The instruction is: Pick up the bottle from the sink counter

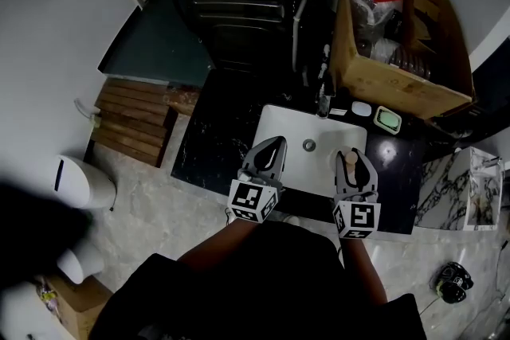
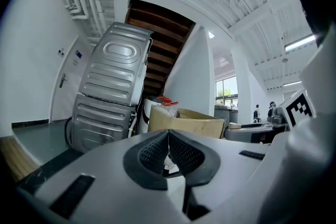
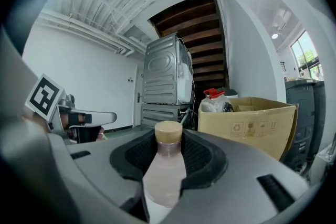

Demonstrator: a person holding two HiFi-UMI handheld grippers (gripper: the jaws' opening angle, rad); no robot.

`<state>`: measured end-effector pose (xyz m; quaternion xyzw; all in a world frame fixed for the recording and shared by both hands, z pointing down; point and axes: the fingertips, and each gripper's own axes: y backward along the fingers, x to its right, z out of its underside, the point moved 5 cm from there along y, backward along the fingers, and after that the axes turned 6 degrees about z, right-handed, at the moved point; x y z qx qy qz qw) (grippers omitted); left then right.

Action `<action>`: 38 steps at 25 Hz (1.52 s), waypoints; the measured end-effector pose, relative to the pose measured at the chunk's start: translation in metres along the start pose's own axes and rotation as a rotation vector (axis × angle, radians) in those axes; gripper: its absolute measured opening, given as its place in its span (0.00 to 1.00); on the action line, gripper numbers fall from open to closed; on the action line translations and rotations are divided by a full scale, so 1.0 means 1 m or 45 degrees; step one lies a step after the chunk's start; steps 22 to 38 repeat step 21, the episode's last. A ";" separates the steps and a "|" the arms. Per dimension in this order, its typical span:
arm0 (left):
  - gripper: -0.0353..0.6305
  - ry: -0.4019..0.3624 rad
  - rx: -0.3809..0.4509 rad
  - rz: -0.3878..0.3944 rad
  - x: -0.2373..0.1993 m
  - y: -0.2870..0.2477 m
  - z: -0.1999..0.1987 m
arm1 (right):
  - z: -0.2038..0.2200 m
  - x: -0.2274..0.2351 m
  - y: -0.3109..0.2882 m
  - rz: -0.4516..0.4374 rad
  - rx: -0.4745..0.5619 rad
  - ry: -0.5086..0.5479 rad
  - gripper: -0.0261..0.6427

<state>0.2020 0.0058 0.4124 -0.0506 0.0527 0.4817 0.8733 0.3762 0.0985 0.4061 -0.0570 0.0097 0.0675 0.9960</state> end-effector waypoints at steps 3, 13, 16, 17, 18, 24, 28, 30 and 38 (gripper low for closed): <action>0.07 -0.010 -0.006 0.006 0.005 -0.003 0.000 | 0.000 0.005 0.000 0.004 0.003 -0.014 0.27; 0.07 -0.063 -0.002 0.045 0.013 -0.012 -0.004 | -0.003 0.013 0.000 0.018 0.005 -0.001 0.27; 0.07 -0.060 0.005 0.060 0.014 -0.016 -0.005 | 0.000 0.017 -0.001 0.023 -0.007 -0.002 0.27; 0.08 -0.068 0.005 0.060 0.014 -0.016 -0.005 | 0.000 0.018 -0.001 0.025 -0.007 -0.002 0.27; 0.07 -0.075 0.003 0.059 0.014 -0.016 -0.005 | 0.001 0.018 0.000 0.027 -0.006 -0.003 0.27; 0.07 -0.070 -0.001 0.052 0.012 -0.015 -0.004 | 0.001 0.019 -0.001 0.031 -0.005 -0.008 0.27; 0.07 -0.070 -0.001 0.052 0.012 -0.015 -0.004 | 0.001 0.019 -0.001 0.031 -0.005 -0.008 0.27; 0.07 -0.070 -0.001 0.052 0.012 -0.015 -0.004 | 0.001 0.019 -0.001 0.031 -0.005 -0.008 0.27; 0.07 -0.070 -0.001 0.052 0.012 -0.015 -0.004 | 0.001 0.019 -0.001 0.031 -0.005 -0.008 0.27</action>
